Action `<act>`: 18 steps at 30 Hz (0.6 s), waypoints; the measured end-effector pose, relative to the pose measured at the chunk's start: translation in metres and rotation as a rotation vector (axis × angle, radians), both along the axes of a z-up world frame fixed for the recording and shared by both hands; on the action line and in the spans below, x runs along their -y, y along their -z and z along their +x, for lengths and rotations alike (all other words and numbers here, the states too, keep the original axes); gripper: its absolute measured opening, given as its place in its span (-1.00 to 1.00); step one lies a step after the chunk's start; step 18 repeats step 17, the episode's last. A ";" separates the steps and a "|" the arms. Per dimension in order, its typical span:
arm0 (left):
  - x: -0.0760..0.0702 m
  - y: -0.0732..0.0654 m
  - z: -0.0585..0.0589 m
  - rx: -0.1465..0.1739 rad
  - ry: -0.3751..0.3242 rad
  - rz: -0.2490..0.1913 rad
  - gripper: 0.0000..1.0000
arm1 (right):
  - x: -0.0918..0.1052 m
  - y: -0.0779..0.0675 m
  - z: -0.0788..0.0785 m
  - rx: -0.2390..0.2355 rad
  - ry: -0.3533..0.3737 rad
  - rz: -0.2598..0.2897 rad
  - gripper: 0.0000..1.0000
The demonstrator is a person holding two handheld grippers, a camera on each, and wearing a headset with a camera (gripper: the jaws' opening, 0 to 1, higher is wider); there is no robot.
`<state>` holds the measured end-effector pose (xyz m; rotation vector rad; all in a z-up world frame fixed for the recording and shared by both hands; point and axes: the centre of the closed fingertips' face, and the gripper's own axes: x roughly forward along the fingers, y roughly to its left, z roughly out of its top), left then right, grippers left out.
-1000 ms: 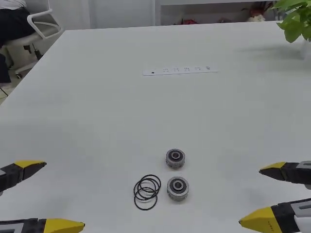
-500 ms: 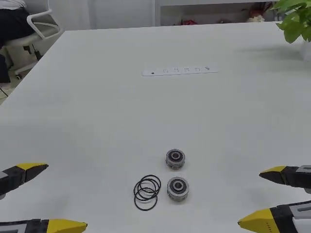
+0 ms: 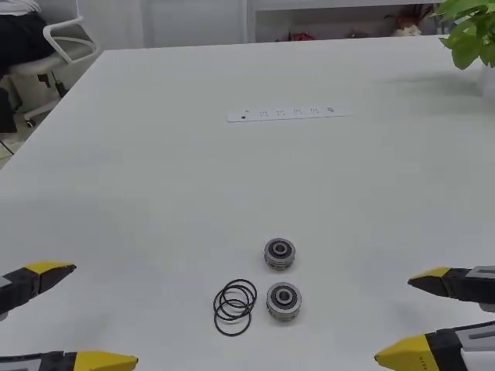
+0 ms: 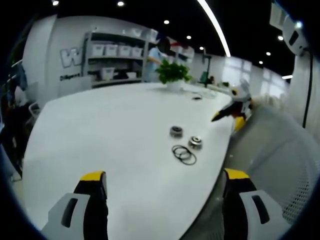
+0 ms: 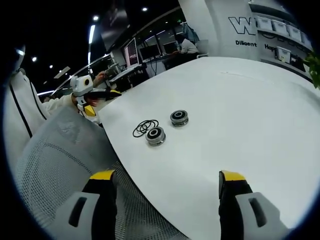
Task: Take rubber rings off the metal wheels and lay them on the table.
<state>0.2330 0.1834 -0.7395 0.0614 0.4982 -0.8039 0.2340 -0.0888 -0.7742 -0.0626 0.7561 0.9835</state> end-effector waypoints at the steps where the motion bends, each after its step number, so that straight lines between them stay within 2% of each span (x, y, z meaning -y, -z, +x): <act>1: 0.000 0.000 0.000 -0.001 0.001 0.001 0.94 | -0.001 0.001 -0.001 0.000 -0.002 -0.002 0.60; 13: -0.001 0.001 -0.003 -0.007 0.000 0.005 0.93 | -0.003 0.001 -0.004 -0.002 -0.009 0.002 0.59; 18: 0.000 0.001 -0.004 -0.008 -0.013 -0.008 0.91 | -0.004 0.001 -0.007 -0.002 -0.006 0.007 0.58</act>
